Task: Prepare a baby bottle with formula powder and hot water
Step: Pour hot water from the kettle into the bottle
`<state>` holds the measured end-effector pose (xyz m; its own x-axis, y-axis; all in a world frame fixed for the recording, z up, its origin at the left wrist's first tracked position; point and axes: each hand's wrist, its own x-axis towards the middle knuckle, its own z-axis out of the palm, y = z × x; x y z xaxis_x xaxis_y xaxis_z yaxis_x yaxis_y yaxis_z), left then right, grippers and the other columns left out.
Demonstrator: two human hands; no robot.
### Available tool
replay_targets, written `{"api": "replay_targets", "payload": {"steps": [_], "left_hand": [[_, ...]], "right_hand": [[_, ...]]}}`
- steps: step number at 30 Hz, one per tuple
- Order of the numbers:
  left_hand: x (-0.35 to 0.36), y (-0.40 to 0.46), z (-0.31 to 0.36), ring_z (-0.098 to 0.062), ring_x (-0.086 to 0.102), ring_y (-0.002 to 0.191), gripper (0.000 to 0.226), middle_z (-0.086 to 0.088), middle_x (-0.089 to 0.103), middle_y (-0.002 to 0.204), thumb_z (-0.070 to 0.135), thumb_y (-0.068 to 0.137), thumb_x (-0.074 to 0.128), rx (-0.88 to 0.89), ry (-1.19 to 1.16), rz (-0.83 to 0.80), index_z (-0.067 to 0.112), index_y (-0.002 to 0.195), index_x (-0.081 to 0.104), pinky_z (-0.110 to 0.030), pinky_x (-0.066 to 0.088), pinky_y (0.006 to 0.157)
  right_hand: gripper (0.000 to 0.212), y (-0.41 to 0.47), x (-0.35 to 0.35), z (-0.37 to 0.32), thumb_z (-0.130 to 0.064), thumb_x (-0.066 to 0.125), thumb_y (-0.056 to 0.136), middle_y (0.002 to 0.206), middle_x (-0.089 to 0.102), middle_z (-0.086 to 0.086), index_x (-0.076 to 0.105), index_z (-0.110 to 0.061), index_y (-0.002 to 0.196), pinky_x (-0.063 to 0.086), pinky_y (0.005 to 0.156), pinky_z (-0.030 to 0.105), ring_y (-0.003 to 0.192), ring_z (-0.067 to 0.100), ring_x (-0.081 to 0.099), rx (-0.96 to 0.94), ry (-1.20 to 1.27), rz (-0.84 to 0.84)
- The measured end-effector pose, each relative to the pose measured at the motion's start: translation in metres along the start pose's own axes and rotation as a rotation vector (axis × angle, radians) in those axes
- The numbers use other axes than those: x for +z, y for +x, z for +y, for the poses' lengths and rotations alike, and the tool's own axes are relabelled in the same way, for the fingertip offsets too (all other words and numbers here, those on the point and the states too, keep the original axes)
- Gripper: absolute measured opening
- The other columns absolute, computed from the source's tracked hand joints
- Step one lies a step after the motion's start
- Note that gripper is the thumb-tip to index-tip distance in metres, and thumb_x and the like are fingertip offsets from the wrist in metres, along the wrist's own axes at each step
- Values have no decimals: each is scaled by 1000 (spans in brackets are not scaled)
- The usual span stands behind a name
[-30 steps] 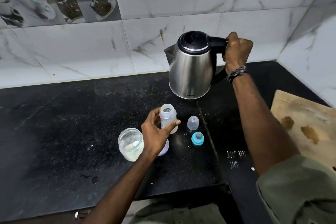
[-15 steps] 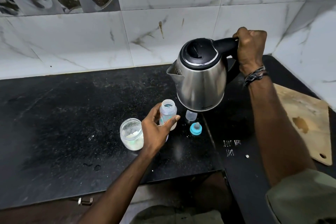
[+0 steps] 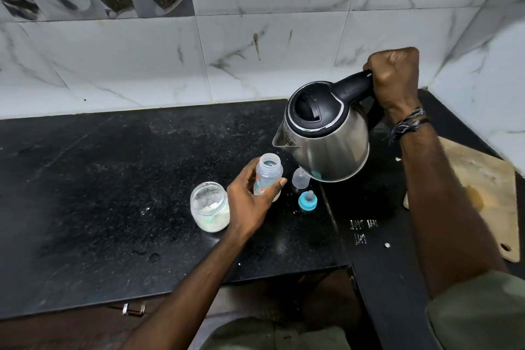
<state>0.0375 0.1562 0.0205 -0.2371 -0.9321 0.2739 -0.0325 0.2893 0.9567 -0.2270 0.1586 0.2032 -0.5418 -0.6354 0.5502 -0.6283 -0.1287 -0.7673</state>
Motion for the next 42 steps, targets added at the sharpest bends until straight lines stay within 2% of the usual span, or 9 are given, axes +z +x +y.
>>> {"api": "replay_targets", "payload": {"steps": [3,9,12,16,18,24,29,36,42], "left_hand": [[2,1,1,-18,72,107,48,5,77,114,21,79,90,11,-14,-15,17,123,70,-36,58,96],[2,0,8,-14,72,108,49,7,77,115,25,78,88,28,-35,-25,18,123,70,-32,57,96],[2,0,11,-14,72,110,50,9,76,117,25,79,88,37,-28,-32,20,125,70,-32,57,96],[1,-3,11,-14,72,111,51,8,76,118,19,80,89,37,-37,-36,18,127,69,-30,56,96],[1,-5,11,-11,71,111,50,8,76,117,15,80,89,37,-41,-40,17,126,69,-25,55,94],[0,-9,16,-7,72,106,48,15,76,111,12,80,90,35,-52,-46,30,120,68,-22,55,90],[-2,-11,14,-9,72,106,47,10,77,113,14,80,90,39,-52,-40,20,123,70,-30,58,91],[-5,-13,19,-1,70,105,49,23,75,111,12,79,90,36,-54,-41,31,119,68,-18,53,89],[-5,-13,14,-6,71,106,48,13,77,113,16,80,90,30,-49,-31,20,123,70,-31,58,91]], "right_hand": [[54,1,-2,-2,-32,49,66,55,40,16,47,22,59,25,46,43,55,23,32,-29,-19,-20],[49,3,-4,-8,-28,48,67,49,37,34,43,19,54,24,45,41,53,22,31,-98,-44,-60],[49,3,-4,-10,-29,49,66,52,35,32,46,19,54,20,46,35,51,21,30,-111,-47,-70],[43,1,-3,-9,-28,51,66,43,30,6,47,13,51,19,47,27,46,17,28,-112,-70,-88],[41,-1,-3,-9,-27,51,67,43,28,1,45,9,49,18,46,26,46,16,27,-112,-75,-97],[39,-3,-1,-11,-26,52,67,44,25,2,42,6,47,20,44,36,47,17,26,-117,-91,-104],[41,-5,0,-16,-28,51,68,47,32,13,46,8,49,25,44,39,48,18,28,-128,-130,-117],[40,-8,2,-22,-30,50,67,47,30,13,48,6,49,26,44,39,48,18,29,-132,-153,-127],[38,-9,2,-27,-28,49,66,47,30,7,44,4,47,22,46,33,48,17,27,-150,-163,-141]]}}
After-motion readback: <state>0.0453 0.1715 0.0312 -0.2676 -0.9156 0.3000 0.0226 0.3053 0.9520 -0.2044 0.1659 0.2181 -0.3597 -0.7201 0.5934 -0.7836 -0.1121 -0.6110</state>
